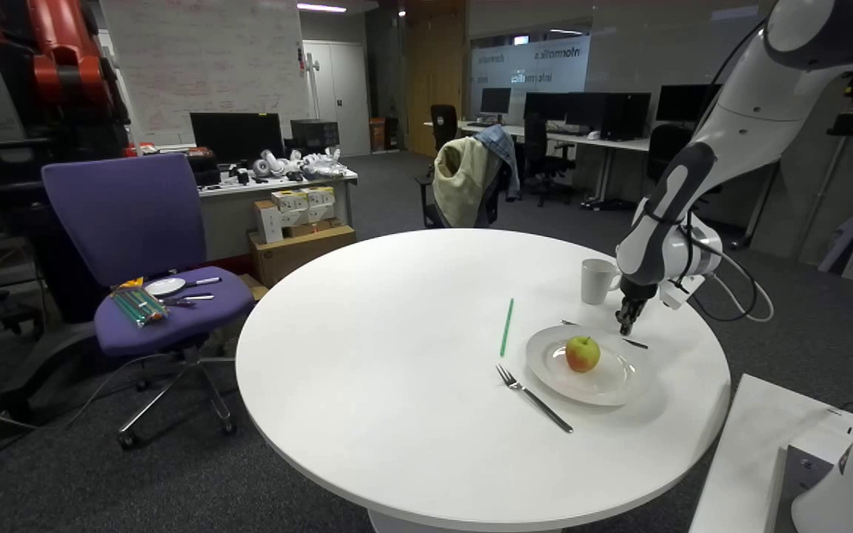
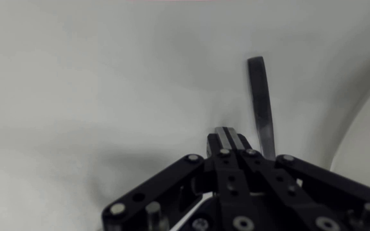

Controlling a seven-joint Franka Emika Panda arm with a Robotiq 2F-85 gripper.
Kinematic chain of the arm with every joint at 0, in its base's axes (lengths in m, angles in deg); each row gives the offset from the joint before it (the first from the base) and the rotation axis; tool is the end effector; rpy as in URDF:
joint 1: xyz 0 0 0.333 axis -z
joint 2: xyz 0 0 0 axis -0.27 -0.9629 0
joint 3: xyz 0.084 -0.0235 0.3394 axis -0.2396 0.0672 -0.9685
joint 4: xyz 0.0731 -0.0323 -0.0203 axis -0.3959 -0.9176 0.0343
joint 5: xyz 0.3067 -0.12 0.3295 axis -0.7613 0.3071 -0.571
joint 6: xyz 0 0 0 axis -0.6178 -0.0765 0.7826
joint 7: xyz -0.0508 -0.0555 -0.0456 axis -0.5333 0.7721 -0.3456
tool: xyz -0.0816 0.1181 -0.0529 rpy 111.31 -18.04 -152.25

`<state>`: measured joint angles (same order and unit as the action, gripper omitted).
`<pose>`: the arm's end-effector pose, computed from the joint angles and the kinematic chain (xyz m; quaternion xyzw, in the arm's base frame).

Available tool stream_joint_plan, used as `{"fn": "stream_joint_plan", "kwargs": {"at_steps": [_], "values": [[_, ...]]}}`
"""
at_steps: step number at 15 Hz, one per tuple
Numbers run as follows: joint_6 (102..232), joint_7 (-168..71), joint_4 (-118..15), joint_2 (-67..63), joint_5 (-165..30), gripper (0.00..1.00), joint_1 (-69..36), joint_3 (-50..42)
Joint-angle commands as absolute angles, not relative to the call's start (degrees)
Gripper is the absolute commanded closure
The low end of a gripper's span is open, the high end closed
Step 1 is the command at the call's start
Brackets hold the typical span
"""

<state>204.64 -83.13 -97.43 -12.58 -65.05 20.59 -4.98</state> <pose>0.4147 -0.3355 0.0435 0.9977 -0.0309 0.0352 0.0488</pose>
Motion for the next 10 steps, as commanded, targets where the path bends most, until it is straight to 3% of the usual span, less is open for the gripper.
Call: {"fn": "stream_joint_plan", "kwargs": {"at_steps": [1, 10], "values": [[205.39, -84.78, -100.04, -12.38, -65.83, 1.00, 25.85, -9.24], [205.03, -83.20, -100.30, -12.29, -63.18, 1.00, 25.42, -8.01]]}}
